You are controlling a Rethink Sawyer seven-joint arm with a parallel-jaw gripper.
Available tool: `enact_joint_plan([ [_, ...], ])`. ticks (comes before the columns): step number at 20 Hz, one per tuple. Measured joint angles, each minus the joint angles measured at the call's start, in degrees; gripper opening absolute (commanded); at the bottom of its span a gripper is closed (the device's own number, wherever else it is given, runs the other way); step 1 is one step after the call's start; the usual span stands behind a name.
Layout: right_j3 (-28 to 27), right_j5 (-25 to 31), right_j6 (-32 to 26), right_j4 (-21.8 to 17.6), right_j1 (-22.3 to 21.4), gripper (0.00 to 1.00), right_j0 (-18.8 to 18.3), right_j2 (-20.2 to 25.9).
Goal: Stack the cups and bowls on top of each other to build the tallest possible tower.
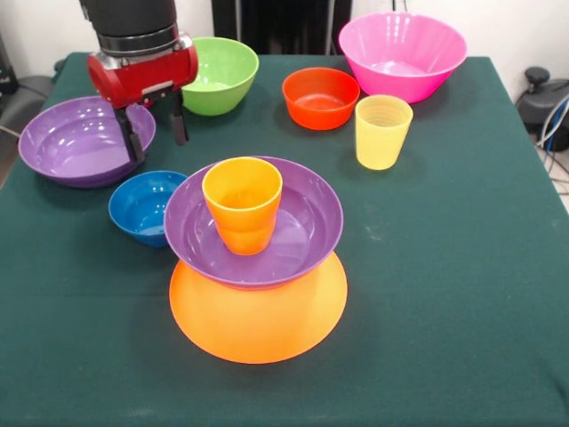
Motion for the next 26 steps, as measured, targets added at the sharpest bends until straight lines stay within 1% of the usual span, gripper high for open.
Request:
enact_joint_plan([
  [7,2.07,-4.05,0.00,-1.64,0.77,1.00,-1.02,-1.21],
  [14,3.40,-7.58,0.00,-1.71,2.56,1.00,-1.69,-2.09],
  [26,4.17,-14.43,0.00,-1.81,6.76,1.00,-1.29,-3.74],
])
